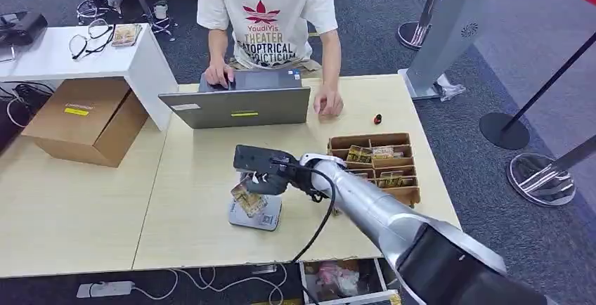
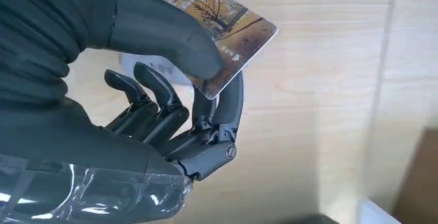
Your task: Pass the card to the sensor for recognition and then transmit it.
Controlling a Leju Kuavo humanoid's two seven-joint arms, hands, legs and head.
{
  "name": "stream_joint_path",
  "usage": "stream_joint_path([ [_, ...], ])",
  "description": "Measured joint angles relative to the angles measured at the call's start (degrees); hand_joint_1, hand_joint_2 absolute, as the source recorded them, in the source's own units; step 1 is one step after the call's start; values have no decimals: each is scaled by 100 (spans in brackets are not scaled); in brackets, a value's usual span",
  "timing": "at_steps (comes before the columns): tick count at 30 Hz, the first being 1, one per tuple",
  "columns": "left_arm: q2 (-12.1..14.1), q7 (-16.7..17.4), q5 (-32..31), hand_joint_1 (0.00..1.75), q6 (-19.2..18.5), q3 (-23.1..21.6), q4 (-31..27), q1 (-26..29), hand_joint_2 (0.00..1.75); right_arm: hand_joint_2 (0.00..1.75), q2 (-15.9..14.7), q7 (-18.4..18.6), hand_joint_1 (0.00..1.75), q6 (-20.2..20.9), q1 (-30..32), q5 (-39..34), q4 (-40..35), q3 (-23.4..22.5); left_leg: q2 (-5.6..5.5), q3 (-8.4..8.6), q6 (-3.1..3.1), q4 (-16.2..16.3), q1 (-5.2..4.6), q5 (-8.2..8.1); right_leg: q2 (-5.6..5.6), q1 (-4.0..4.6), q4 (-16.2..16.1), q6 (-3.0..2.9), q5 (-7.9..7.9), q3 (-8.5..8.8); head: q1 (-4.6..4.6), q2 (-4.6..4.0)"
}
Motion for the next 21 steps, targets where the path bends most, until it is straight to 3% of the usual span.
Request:
stream_joint_path([
  [10, 0, -18, -24, 0, 87, 0, 0, 21, 0, 175, -313, -90, 175, -507, 38, -315, -1168, -652, -1, -1, 0, 1, -1, 0, 0, -1, -1, 0, 0, 0, 2, 0],
  [13, 2, -20, -55, 0, 87, 0, 0, 28, 0, 175, -437, -48, 175, -837, 143, -252, -1770, -977, -1, -2, 0, 1, -1, 0, -1, -1, -1, 0, 0, -1, 2, 0],
  [21, 15, -22, -90, 0, 83, -22, 0, 37, 0, 175, -632, 109, 175, -1113, 229, -129, -2954, -1979, -1, -4, 0, 1, -1, 0, -1, -1, -1, 0, 0, -4, 2, 0],
])
